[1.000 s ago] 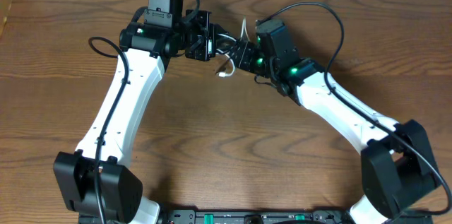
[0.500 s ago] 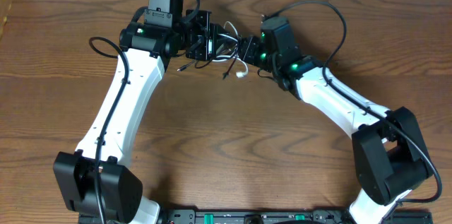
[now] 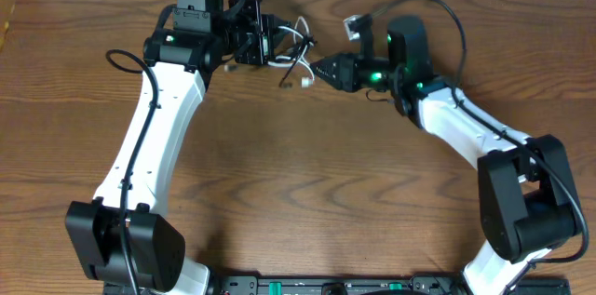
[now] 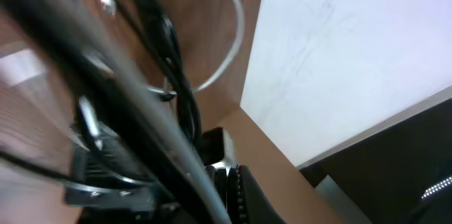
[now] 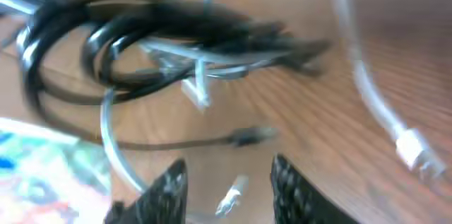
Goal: Untangle cables
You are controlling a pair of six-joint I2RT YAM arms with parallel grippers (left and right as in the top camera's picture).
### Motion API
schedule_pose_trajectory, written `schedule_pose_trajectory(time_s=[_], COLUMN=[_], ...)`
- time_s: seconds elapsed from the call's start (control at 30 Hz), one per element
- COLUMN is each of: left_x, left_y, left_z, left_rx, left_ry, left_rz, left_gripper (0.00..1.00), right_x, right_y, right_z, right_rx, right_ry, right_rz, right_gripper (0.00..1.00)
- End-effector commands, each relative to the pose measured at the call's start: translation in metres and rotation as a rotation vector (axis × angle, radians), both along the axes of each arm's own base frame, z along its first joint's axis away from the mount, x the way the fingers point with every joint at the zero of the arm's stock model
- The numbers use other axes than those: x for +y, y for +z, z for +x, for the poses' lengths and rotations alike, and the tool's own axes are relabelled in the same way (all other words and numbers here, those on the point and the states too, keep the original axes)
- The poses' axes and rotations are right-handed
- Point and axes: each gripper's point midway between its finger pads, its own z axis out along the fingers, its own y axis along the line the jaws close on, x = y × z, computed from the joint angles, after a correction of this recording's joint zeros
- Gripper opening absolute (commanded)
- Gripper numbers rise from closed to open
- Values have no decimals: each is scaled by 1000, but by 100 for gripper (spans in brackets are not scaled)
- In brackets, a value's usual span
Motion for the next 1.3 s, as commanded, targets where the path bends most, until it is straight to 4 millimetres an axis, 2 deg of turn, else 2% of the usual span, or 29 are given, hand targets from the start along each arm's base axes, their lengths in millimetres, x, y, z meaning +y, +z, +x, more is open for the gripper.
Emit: schedule_pose_trajectory(time_s=[0.0, 0.1, 0.3, 0.4, 0.6, 0.83, 0.93, 1.0, 1.07, 1.13, 1.23, 1.27], left_x=[0, 0, -4, -7, -10, -27, -37, -47, -51, -59, -61, -59], left_y=[13, 13, 15, 17, 17, 19, 19, 19, 19, 20, 21, 21], left_z=[-4, -4, -7, -10, -11, -20, -25, -30, -33, -38, -40, -39], left_rx=[-13, -13, -7, -4, -2, 2, 3, 4, 5, 7, 9, 9], left_ry=[4, 4, -19, -37, -48, -99, -123, -146, -158, -184, -194, -190], left_rz=[-30, -30, -52, -67, -73, -86, -86, -86, -86, -94, -102, -101], left_gripper=[7, 8, 7, 8, 8, 8, 7, 8, 8, 8, 7, 7], right_x=[5, 3, 0, 4, 15, 9, 7, 6, 5, -2, -7, -9], right_y=[4, 11, 2, 4, 4, 18, 18, 16, 14, 9, -3, -7], right_z=[-28, -26, -6, 0, 0, 17, 22, 24, 27, 33, 34, 33], right_rx=[1, -13, 33, 25, 40, 39, 60, 61, 60, 79, 124, 138], right_ry=[101, 57, -102, -157, -198, -311, -359, -392, -417, -474, -494, -495], right_rz=[139, 196, 174, 177, 179, 239, 253, 247, 241, 230, 200, 190], right_gripper=[39, 39, 36, 35, 35, 30, 25, 31, 31, 24, 2, 1])
